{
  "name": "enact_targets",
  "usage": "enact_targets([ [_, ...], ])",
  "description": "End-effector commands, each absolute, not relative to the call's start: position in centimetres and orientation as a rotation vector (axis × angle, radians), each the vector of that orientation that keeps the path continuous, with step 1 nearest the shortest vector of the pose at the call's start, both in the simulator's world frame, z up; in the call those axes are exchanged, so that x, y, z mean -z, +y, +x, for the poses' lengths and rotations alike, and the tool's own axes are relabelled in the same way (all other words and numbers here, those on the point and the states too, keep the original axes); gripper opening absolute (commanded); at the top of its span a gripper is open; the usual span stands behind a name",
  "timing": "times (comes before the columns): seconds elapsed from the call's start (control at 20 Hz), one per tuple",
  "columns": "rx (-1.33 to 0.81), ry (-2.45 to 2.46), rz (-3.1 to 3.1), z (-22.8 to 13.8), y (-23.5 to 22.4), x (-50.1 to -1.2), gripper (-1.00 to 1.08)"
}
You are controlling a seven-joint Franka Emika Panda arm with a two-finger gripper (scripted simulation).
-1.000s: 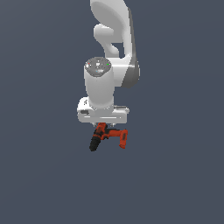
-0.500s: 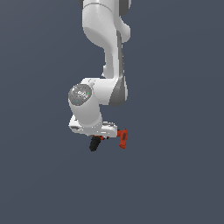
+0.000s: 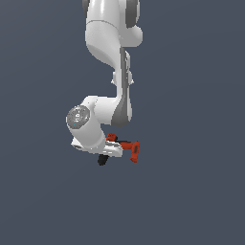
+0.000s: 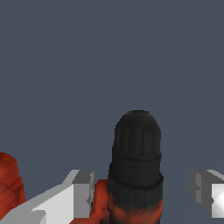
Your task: Pick up the object and move it to a goal position.
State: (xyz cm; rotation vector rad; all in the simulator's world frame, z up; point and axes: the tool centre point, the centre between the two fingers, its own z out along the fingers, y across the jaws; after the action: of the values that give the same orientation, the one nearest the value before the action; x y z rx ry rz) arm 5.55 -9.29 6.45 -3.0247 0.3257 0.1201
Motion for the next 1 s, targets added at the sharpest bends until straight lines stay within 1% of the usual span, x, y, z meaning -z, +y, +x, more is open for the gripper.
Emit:
enact_targets([
  [0.0, -0.122, 0.333, -3.02, 5.6, -9.4, -6.2, 0.68],
  [0.2, -0.123, 0.331, -3.022, 5.6, -9.4, -6.0, 0.68],
  [0.5, -0.123, 0.333, -3.02, 5.4, -9.1, -3.6, 0.68],
  [0.65, -0.123, 0.334, -3.02, 5.4, -9.1, -3.2, 0.68],
  [0.7, -0.123, 0.334, -3.02, 5.4, -9.1, -3.2, -1.0],
  [0.95, -0.123, 0.334, -3.02, 5.4, -9.1, -3.2, -1.0],
])
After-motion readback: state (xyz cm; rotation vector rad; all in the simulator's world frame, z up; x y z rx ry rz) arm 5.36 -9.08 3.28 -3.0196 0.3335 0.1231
